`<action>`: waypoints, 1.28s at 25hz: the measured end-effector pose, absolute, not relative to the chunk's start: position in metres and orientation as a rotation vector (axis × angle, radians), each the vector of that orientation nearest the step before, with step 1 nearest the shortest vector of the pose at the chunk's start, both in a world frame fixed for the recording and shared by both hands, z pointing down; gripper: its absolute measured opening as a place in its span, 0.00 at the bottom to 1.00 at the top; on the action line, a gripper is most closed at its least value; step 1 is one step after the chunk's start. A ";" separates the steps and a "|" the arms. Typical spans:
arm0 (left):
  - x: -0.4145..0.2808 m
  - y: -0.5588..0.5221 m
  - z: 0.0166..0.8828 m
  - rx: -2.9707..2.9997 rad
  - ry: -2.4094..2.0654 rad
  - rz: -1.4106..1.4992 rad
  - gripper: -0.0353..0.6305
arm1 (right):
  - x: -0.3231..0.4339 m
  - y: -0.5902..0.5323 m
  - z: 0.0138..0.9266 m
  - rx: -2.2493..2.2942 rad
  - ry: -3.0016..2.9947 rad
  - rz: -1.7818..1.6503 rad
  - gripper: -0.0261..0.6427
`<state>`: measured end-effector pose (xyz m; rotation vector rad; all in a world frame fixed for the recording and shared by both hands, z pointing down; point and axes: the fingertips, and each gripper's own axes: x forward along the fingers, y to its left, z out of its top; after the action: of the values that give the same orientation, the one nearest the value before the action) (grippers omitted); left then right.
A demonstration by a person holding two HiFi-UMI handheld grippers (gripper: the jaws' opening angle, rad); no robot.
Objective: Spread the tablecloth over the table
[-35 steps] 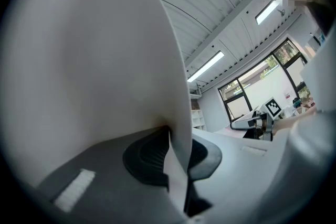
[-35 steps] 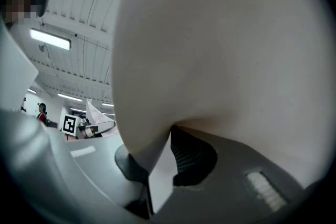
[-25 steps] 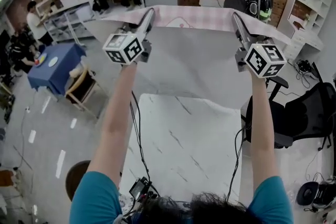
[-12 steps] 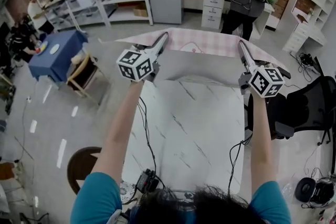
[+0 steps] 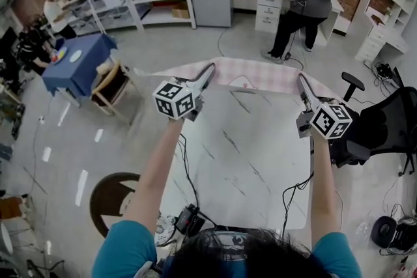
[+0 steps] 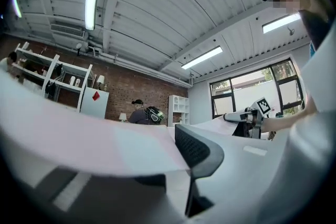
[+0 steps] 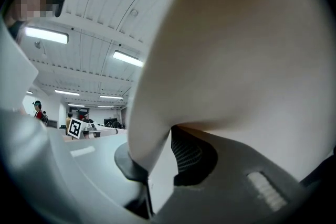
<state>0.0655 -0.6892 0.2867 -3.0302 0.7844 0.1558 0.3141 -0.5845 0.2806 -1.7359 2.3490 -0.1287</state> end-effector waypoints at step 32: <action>-0.052 -0.465 0.513 -3.582 0.900 0.158 0.15 | 0.215 -0.353 0.514 -1.742 1.916 -0.936 0.09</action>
<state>-0.0517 -0.4648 0.5133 -3.5820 0.9002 0.1581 0.2149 -0.3531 0.5141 -1.7422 1.9158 -0.9359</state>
